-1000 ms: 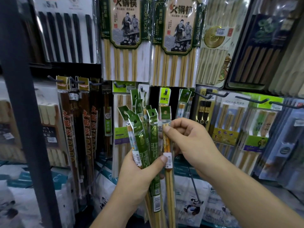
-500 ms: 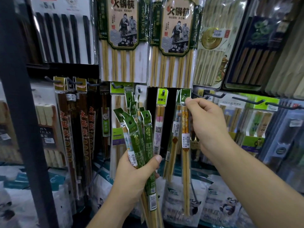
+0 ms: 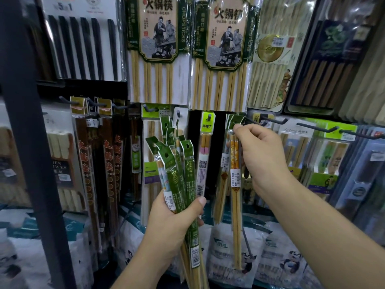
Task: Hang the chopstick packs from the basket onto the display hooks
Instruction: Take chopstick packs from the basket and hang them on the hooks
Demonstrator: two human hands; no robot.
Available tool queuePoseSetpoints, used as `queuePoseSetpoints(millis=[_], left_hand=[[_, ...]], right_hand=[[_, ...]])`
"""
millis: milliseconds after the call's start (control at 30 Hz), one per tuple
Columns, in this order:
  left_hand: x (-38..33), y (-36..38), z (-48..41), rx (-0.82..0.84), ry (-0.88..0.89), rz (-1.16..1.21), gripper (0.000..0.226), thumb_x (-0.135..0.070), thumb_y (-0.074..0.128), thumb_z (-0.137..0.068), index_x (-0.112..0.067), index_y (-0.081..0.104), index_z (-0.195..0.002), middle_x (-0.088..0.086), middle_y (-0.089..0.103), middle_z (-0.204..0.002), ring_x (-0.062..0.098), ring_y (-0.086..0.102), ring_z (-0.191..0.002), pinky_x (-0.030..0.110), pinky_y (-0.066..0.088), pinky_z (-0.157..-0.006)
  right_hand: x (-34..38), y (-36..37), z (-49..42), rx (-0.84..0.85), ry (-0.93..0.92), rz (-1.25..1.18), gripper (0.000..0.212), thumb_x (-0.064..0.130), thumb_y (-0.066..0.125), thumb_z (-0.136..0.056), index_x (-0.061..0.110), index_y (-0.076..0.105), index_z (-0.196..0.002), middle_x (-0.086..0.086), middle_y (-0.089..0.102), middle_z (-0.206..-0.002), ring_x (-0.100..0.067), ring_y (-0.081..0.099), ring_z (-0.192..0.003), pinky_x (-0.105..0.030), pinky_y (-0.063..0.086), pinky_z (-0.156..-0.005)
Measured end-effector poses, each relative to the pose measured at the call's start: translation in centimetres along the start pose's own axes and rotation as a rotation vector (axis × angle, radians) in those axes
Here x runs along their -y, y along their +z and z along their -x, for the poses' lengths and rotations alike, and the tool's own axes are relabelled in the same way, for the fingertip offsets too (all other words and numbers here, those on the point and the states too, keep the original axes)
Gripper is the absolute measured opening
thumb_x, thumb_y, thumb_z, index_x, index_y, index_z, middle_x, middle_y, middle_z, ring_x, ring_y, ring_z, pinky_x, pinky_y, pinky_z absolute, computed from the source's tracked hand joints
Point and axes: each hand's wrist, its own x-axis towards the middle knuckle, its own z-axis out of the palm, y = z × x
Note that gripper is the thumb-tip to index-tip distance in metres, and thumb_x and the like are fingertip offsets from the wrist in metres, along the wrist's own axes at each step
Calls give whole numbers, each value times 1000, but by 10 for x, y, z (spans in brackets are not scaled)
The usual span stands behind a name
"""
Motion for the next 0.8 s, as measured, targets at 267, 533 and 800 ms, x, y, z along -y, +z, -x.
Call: queuePoseSetpoints(millis=[267,533,800], left_hand=[[-2,0,1,-3,6,3,30,-14,84,-82,-4,66,-104,11,75,-84,24,72,-70,28,60,-60],[-3,2,3,-2,13,7,28,-11,83,-83,-6,66,-103,4,75,-80,22,73,-69,28,60,-60],[-8,3,4,8,0,25,36,-24,87,-75,-11,68,-103,4,77,-88,22,75,-73,26,60,-60]], right_hand=[[-2,4,-3,-37,-36,21,41,30,61,-100,22,60,-60,1,46,-61,-16,51,-65,-29,47,-69],[-9,4,-8,-77,-19,33,39,27,61,-100,4,56,-68,6,36,-51,-14,38,-56,-18,49,-77],[-27,3,0,-141,19,139,38,43,66,-95,11,62,-74,5,54,-61,-7,47,-55,-29,43,-66]])
